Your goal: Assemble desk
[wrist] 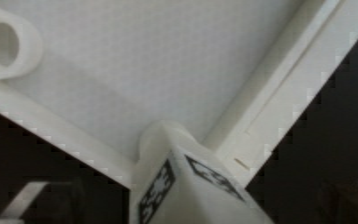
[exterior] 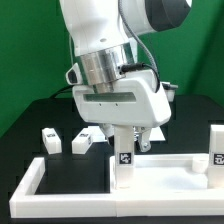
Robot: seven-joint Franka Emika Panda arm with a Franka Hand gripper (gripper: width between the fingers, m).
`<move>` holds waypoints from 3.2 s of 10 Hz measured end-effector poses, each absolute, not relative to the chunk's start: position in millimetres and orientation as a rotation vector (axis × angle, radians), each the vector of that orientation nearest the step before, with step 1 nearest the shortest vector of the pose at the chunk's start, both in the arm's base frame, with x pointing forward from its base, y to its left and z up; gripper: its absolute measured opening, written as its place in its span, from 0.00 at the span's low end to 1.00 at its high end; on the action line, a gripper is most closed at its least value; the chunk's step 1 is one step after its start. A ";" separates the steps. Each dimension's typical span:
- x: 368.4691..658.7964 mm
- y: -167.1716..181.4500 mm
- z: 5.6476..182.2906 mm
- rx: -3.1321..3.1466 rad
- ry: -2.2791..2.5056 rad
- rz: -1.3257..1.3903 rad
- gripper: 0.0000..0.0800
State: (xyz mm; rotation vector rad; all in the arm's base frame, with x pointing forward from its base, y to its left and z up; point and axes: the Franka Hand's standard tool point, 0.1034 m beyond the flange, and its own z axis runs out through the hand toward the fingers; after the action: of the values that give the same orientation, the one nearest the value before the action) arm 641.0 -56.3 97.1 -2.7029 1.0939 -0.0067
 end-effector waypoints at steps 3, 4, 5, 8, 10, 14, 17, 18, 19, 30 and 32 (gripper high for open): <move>645.1 -61.7 105.0 -3.009 0.333 -0.081 0.81; 644.2 -60.9 103.6 -3.035 0.179 -0.081 0.81; 644.1 -62.0 103.6 -3.039 0.117 -0.084 0.81; 644.1 -61.1 103.3 -3.022 0.274 -0.077 0.46; 643.3 -63.5 102.7 -2.988 0.519 -0.063 0.37; 644.9 -62.7 102.1 -2.770 1.178 -0.033 0.37; 648.7 -64.8 102.1 -2.298 1.832 0.079 0.37; 648.7 -64.5 101.9 -2.236 1.878 0.094 0.37; 648.2 -62.1 101.7 -2.154 1.974 0.118 0.37; 648.5 -63.3 107.3 -3.051 0.249 -0.021 0.81; 649.5 -53.7 103.4 -3.064 0.023 -0.053 0.81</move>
Offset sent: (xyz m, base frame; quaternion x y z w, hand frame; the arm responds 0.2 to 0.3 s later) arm -0.0035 0.0011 -0.0048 -0.0615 -0.0089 -0.3287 0.9424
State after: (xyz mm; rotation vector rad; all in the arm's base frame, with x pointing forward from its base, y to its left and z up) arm 649.5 -53.7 103.4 -3.0644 0.0230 -0.0530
